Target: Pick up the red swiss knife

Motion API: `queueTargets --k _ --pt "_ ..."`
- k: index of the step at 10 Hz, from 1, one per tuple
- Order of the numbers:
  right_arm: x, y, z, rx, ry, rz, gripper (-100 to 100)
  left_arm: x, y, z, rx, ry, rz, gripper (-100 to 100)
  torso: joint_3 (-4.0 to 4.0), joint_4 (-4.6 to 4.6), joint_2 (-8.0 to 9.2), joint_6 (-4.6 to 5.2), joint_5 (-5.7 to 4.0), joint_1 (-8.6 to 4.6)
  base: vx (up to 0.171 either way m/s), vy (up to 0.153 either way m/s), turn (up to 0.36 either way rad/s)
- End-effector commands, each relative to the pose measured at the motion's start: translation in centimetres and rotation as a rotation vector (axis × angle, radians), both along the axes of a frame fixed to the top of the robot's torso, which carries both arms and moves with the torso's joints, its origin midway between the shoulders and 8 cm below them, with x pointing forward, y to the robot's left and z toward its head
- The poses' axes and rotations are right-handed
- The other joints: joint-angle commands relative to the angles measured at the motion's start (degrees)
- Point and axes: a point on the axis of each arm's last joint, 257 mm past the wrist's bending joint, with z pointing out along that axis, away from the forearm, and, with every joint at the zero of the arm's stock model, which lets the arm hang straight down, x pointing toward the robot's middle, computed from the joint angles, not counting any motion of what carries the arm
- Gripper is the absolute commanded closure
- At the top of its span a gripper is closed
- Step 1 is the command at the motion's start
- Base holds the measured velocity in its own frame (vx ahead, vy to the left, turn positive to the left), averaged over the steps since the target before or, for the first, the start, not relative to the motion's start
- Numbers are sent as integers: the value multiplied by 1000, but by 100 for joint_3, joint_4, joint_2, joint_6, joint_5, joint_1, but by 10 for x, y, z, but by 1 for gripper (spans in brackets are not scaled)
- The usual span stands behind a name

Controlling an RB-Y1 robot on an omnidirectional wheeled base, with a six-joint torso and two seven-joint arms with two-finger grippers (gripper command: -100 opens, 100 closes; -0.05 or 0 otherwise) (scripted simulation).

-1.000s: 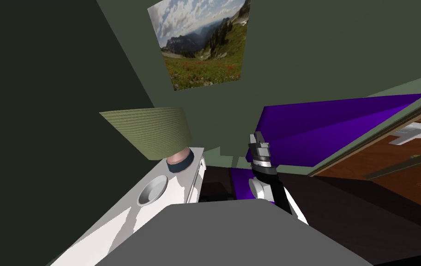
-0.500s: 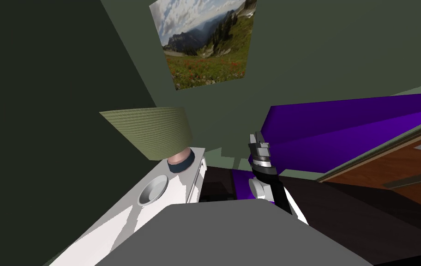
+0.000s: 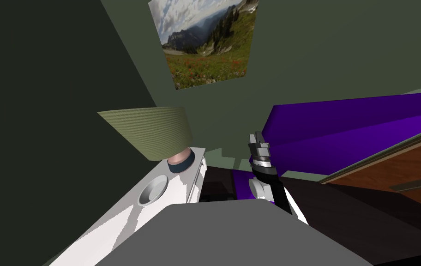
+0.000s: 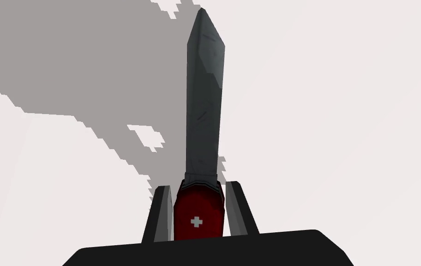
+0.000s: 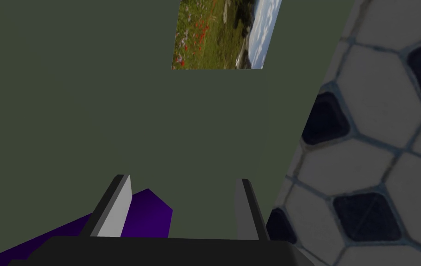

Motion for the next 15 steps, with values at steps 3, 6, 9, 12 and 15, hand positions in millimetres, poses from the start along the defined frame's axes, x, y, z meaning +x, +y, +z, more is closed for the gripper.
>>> queueTargets --k 3,6,9,12,15 --pt "0 0 0 0 0 0 0 0 0 0 0 0 0 0 0 0 1 0 1 2 0 0 0" --pt "0 0 0 0 0 0 0 0 8 8 27 3 0 100 8 3 14 3 -1 7 -49 14 -115" --pt "0 0 0 0 0 0 0 0 9 12 35 -1 32 100 14 5 25 4 -5 2 -56 10 -85" --pt "0 0 0 0 0 0 0 0 9 15 39 -3 54 100 6 3 11 5 -5 0 -27 7 -64" --pt "0 0 0 0 0 0 0 -3 3 20 39 -1 55 100 10 3 18 -1 -3 1 -54 8 -103"
